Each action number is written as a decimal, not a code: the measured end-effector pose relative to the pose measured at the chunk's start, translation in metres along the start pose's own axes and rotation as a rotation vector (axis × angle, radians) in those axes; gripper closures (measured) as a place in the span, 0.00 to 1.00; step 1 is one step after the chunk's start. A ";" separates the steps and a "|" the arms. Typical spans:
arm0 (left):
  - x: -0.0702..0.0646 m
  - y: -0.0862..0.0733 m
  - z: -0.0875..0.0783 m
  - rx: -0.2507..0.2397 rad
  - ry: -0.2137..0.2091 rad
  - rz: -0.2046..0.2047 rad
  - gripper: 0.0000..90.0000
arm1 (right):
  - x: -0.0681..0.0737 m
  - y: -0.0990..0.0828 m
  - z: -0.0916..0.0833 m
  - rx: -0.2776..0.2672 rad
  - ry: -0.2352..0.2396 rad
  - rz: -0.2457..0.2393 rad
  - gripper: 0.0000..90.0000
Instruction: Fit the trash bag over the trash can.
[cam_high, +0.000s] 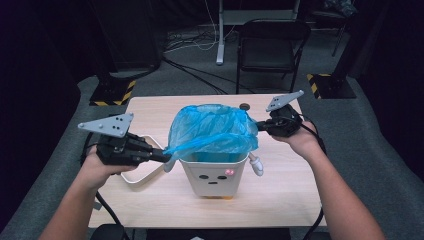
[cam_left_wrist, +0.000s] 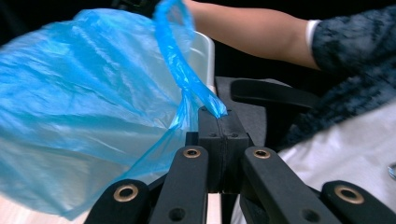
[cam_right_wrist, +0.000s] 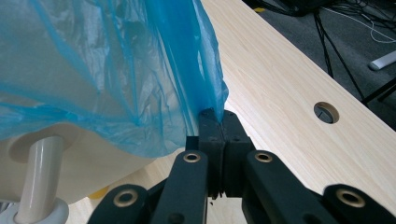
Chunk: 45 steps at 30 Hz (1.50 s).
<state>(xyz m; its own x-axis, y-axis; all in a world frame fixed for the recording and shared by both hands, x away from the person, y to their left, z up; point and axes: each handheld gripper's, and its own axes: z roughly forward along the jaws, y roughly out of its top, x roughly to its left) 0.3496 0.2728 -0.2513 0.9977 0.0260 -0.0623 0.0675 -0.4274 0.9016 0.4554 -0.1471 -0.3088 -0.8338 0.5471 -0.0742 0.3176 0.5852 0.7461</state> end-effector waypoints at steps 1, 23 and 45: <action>-0.002 -0.002 0.002 0.003 -0.009 -0.002 0.99 | 0.000 0.000 0.000 -0.001 0.001 0.003 0.99; 0.004 -0.029 0.025 0.024 -0.013 -0.050 0.99 | 0.012 -0.004 -0.070 -0.208 0.090 0.041 0.60; -0.005 -0.027 0.024 0.030 -0.010 -0.039 0.99 | 0.086 0.026 -0.081 -0.212 0.332 -0.171 0.85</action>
<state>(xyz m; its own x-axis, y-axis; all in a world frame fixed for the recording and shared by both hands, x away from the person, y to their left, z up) 0.3423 0.2623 -0.2861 0.9943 0.0336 -0.1014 0.1056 -0.4530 0.8853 0.3554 -0.1338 -0.2423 -0.9775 0.2104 -0.0176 0.0912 0.4960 0.8635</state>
